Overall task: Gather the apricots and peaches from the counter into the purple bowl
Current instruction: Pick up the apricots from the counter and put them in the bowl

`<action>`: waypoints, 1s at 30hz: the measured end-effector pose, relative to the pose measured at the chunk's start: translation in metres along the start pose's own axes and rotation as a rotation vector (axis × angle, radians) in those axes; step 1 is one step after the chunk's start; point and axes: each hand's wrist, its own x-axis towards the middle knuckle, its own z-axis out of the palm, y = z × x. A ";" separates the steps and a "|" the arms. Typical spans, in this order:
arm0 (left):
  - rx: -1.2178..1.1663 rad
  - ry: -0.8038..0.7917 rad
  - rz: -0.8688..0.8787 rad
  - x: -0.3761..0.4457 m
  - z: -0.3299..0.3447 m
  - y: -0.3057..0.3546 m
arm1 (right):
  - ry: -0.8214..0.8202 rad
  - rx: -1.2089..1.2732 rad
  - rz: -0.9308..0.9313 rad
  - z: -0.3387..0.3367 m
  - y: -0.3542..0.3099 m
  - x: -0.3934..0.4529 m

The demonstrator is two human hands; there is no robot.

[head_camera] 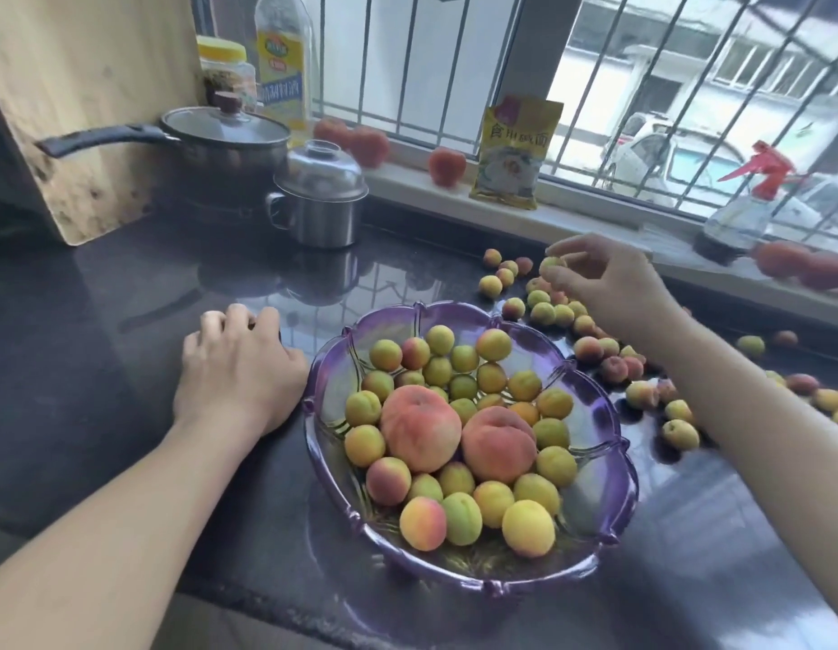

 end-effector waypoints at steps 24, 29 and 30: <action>-0.010 0.031 0.010 0.003 0.005 -0.003 | -0.255 -0.616 -0.538 0.011 -0.027 -0.052; -0.014 0.026 0.009 0.002 0.004 -0.003 | -0.294 -0.544 -0.555 0.012 -0.025 -0.052; -0.015 0.026 0.010 0.002 0.004 -0.002 | -0.294 -0.534 -0.550 0.012 -0.025 -0.052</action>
